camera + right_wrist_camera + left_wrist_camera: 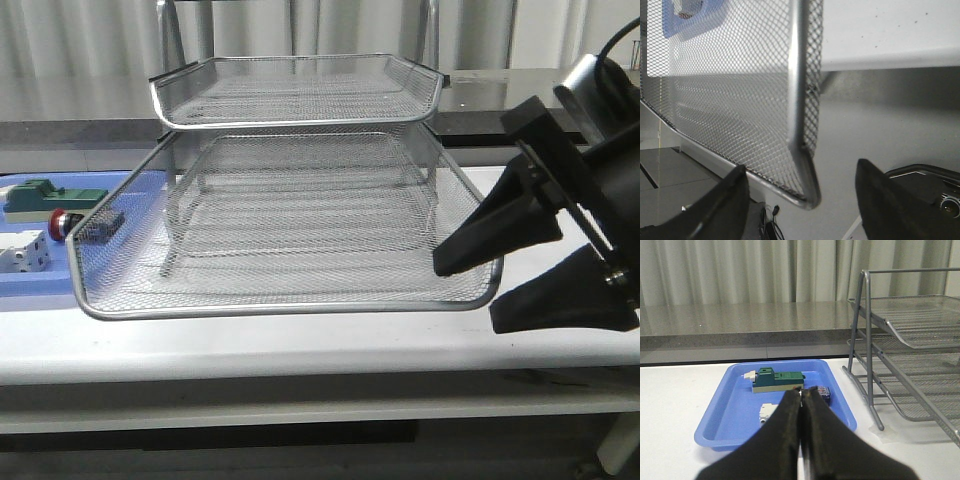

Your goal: Place button on rack with both arms

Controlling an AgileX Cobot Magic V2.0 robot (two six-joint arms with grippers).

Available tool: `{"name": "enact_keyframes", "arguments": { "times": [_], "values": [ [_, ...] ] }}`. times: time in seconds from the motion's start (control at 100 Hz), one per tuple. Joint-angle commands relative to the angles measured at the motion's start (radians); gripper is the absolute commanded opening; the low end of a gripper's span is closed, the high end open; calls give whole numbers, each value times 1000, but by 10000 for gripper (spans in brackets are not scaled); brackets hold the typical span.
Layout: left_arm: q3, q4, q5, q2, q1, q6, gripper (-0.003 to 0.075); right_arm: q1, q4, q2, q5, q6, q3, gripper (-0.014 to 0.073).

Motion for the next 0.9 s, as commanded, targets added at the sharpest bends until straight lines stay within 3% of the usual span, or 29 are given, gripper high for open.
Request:
{"name": "enact_keyframes", "arguments": {
  "times": [0.0,0.23,0.66,0.89],
  "values": [
    [46,-4,-78,-32,-1,-11,-20,-1,7,-64,52,-16,-18,490],
    [46,-4,-78,-32,-1,-11,-20,-1,-162,-172,36,99,-18,490],
    [46,-4,-78,-32,-1,-11,-20,-4,-811,-539,46,580,-117,490],
    [46,-4,-78,-32,-1,-11,-20,-4,-1048,-755,62,723,-185,490]
  ]
}}
